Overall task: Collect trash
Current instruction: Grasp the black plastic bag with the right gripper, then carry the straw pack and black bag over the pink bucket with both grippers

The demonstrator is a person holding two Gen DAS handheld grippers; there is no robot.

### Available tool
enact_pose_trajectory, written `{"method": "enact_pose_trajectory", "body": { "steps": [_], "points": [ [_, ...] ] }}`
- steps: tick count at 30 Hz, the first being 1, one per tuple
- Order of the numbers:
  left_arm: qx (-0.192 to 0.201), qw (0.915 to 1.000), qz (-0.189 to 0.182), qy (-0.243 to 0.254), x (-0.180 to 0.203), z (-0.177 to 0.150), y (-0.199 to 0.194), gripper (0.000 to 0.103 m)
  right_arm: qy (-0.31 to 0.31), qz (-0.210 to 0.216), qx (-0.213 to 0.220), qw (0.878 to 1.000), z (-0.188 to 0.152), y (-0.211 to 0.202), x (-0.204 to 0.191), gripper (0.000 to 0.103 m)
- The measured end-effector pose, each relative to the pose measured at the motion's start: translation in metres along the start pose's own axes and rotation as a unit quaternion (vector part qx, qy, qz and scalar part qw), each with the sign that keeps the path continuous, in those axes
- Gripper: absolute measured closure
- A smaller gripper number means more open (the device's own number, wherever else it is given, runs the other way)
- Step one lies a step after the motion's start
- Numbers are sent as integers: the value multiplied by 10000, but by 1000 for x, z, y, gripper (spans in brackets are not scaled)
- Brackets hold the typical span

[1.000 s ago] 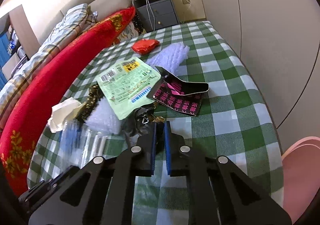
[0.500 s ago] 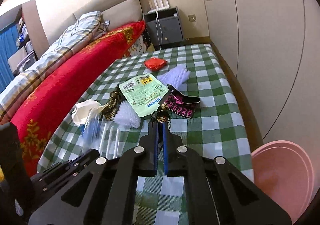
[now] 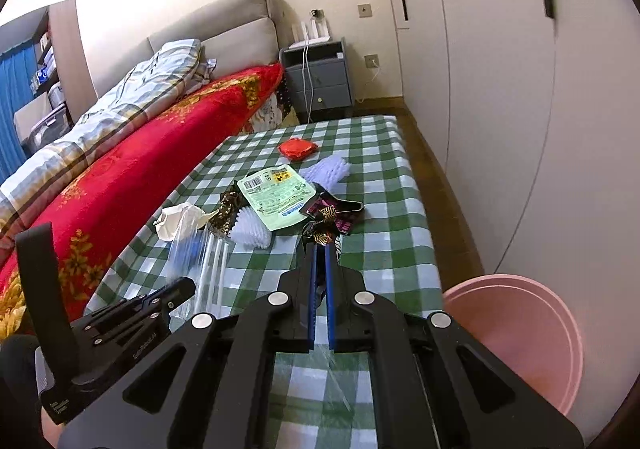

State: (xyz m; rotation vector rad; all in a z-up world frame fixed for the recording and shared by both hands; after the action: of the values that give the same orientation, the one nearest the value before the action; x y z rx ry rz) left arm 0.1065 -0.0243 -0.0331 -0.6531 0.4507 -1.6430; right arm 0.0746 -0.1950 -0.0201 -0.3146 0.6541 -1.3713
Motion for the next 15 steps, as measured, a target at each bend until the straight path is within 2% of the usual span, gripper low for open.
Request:
{"method": "enact_pose_trajectory", "body": {
  "steps": [15],
  "points": [
    [105,9994,-196,247,18,-3,-14,102,5,-293,143,9995,-5,-33,15,99]
  ]
}}
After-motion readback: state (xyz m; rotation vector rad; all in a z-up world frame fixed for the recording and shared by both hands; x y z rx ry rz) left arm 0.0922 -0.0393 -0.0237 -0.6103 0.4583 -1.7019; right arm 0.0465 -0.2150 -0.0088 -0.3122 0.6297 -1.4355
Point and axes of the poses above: each gripper's, at about its wrist camera, not at the fingertips, and y roughly the way its jaws point, x to its right, z to its top, the point moved 2 cm from there along y, roughly the way its jaws point, and after that the axes turned 4 degrees about y, right-handed, at the moved point
